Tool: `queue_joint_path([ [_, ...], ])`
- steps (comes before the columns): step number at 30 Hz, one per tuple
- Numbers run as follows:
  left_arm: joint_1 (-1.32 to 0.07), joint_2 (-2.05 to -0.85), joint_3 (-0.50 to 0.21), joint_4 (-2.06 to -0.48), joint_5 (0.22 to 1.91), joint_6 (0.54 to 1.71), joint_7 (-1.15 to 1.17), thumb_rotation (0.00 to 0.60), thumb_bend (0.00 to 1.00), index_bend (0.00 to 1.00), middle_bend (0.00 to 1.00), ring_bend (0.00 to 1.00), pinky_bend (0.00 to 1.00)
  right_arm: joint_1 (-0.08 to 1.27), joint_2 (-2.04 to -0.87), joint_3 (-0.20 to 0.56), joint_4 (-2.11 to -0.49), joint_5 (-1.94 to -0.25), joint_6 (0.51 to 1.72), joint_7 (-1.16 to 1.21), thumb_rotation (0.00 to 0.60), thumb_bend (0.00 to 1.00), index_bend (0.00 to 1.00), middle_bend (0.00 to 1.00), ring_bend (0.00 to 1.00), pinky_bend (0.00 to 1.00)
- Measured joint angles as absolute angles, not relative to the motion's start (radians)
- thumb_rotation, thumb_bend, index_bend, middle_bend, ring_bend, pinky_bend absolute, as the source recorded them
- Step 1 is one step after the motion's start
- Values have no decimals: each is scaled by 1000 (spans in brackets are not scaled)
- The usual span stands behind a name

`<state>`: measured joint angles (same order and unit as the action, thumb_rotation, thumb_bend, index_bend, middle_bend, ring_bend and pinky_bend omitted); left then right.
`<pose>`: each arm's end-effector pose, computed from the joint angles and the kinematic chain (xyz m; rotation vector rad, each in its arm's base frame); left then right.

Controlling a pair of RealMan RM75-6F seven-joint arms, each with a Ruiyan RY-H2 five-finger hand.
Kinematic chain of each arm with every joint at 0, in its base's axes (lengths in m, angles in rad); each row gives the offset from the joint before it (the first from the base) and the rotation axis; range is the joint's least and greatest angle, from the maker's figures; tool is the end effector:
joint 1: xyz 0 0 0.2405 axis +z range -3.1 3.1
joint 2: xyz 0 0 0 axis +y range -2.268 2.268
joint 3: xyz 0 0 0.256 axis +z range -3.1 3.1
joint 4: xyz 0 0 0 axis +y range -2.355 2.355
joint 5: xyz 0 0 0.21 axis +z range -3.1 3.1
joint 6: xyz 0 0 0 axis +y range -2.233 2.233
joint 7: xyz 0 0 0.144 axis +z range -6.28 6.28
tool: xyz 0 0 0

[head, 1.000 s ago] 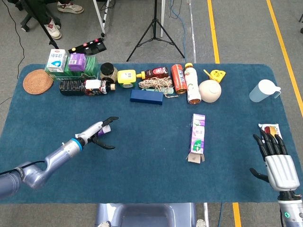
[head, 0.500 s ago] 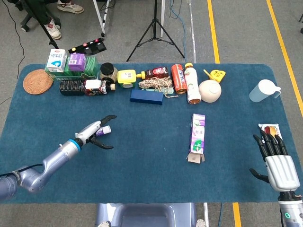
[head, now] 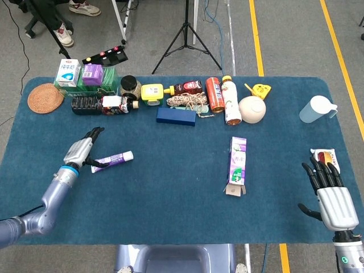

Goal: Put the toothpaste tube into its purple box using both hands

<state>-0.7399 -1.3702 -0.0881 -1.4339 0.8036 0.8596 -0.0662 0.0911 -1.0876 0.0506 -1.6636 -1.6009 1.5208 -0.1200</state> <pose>-0.2412 0.3608 0.0376 -1.4676 -1.4680 -0.8368 -0.2865 -0.1813 0.1636 1.4827 -0.7491 0.9140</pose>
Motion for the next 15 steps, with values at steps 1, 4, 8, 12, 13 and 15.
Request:
queue_joint_path([
  [1, -739, -1378, -84, -1432, 788, 871, -30, 600, 80, 6, 0, 0, 102, 91, -1087, 51, -1664, -1600, 1521, -118, 600, 0, 31, 0, 0, 10],
  [4, -738, -1407, -74, -1433, 732, 913, 79, 600, 94, 31, 0, 0, 102, 91, -1084, 51, -1664, -1600, 1520, -114, 600, 0, 31, 0, 0, 11],
  [8, -738, -1445, -73, -1435, 675, 958, 171, 600, 115, 57, 0, 0, 102, 92, -1083, 50, -1664, -1601, 1520, -109, 600, 0, 32, 0, 0, 10],
  [12, -745, -1491, -83, -1414, 647, 984, 240, 600, 138, 114, 0, 0, 102, 93, -1081, 50, -1664, -1600, 1518, -102, 600, 0, 31, 0, 0, 10],
  [13, -746, -1508, -89, -1406, 640, 993, 259, 600, 145, 137, 0, 0, 105, 93, -1080, 50, -1664, -1600, 1517, -101, 600, 0, 31, 0, 0, 10],
  [15, -747, -1533, -100, -1394, 638, 1010, 280, 600, 158, 172, 0, 0, 117, 93, -1080, 50, -1664, -1599, 1516, -99, 600, 0, 31, 0, 0, 10],
])
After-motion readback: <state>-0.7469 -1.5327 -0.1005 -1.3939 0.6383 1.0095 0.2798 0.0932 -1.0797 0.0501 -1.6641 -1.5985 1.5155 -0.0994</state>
